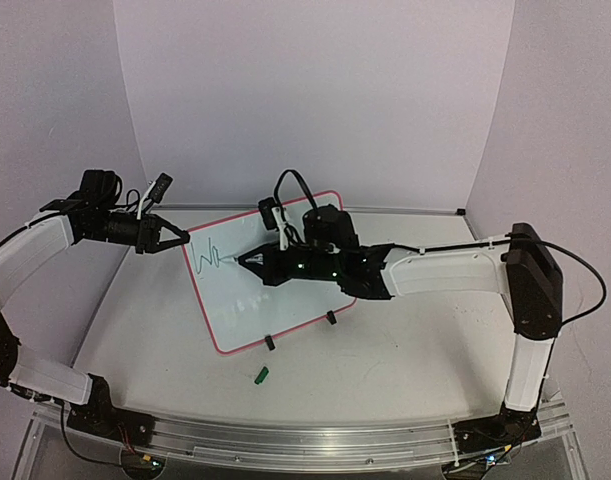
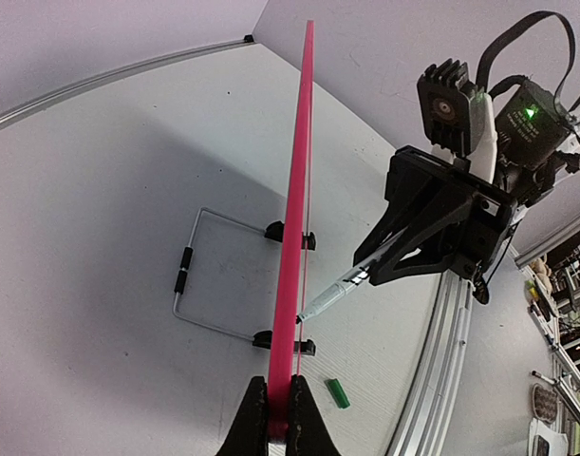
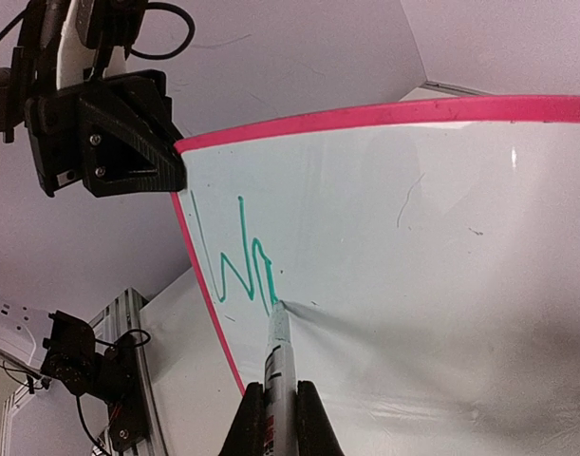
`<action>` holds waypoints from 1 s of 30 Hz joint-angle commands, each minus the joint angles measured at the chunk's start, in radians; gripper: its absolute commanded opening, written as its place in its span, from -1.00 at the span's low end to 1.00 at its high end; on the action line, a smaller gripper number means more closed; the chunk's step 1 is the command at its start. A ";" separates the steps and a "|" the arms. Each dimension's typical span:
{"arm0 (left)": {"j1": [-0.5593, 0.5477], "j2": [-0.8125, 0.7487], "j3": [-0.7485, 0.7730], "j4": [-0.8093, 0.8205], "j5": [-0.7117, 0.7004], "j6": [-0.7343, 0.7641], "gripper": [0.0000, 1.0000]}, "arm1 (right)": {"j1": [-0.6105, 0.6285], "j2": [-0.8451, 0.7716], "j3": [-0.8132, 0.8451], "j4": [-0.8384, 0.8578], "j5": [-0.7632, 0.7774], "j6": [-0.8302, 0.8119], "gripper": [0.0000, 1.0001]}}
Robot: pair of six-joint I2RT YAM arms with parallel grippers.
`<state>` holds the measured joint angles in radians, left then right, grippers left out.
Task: Write a sentence on the whiteboard
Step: Write on the whiteboard with the whiteboard marker without the cap.
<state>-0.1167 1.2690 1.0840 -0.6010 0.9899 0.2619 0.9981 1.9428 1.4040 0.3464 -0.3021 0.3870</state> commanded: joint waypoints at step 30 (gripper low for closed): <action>0.002 -0.016 0.004 -0.001 0.027 -0.003 -1.00 | -0.011 -0.013 0.084 0.013 -0.010 -0.003 -1.00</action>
<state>-0.1169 1.2690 1.0840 -0.6014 0.9955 0.2619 0.9886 1.8993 1.4366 0.3296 -0.2922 0.3862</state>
